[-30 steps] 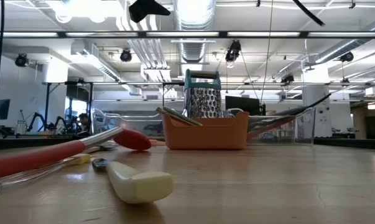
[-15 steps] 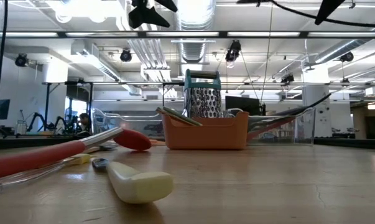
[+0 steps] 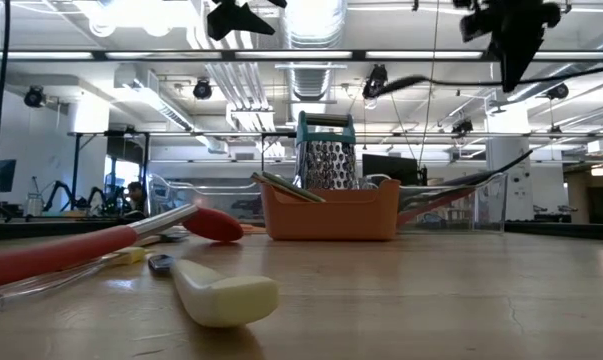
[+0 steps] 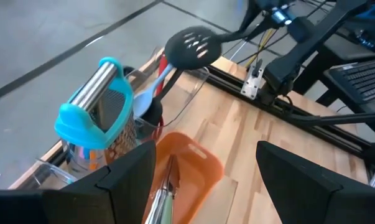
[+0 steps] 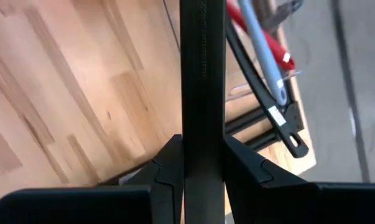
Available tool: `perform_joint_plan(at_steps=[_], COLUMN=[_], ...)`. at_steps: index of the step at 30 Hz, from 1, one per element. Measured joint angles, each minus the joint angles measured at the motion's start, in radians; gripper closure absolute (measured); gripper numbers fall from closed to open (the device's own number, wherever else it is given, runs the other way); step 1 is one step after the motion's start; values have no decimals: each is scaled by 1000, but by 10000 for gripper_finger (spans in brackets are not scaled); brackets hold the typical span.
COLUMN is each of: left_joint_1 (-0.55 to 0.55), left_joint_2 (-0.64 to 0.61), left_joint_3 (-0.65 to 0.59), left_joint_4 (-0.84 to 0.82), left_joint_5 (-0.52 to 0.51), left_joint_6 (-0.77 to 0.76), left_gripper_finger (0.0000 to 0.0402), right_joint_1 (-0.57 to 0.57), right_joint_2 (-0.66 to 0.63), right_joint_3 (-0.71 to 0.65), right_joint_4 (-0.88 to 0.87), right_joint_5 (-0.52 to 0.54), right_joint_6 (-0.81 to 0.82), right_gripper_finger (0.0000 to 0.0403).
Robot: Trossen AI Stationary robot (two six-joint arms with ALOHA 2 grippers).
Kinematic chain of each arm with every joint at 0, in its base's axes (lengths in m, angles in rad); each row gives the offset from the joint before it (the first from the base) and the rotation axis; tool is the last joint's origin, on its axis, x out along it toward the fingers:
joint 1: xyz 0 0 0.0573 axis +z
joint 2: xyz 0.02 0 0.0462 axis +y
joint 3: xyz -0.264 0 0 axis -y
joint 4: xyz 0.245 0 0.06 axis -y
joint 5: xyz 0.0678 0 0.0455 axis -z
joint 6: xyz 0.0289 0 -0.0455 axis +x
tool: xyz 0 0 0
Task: Pick & Place Kitchen Items
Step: Put the black serving spoon into the right transparent bin
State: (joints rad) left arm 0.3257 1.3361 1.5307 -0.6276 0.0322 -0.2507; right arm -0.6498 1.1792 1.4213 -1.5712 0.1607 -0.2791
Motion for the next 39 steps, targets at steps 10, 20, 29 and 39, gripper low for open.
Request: perform_joint_plan(at_steps=[10, 20, 29, 39], left_joint_1=[-15, -15, -15, -15], left_joint_2=[-3, -3, -3, -3], left_joint_3=[0, 0, 0, 0], left_joint_4=[-1, -10, -15, -65], left_joint_5=[3, 3, 3, -3], left_joint_6=[-11, 11, 14, 13], left_gripper_finger=[119, 119, 119, 119], right_joint_1=[-175, -270, -281, -284], right_joint_2=[209, 392, 531, 647], right_joint_3=[-4, -4, -4, 36], right_joint_4=[8, 27, 76, 96], right_joint_5=[-58, -56, -57, -41], right_joint_6=[-190, -222, -218, -191], right_gripper_finger=[331, 331, 331, 331])
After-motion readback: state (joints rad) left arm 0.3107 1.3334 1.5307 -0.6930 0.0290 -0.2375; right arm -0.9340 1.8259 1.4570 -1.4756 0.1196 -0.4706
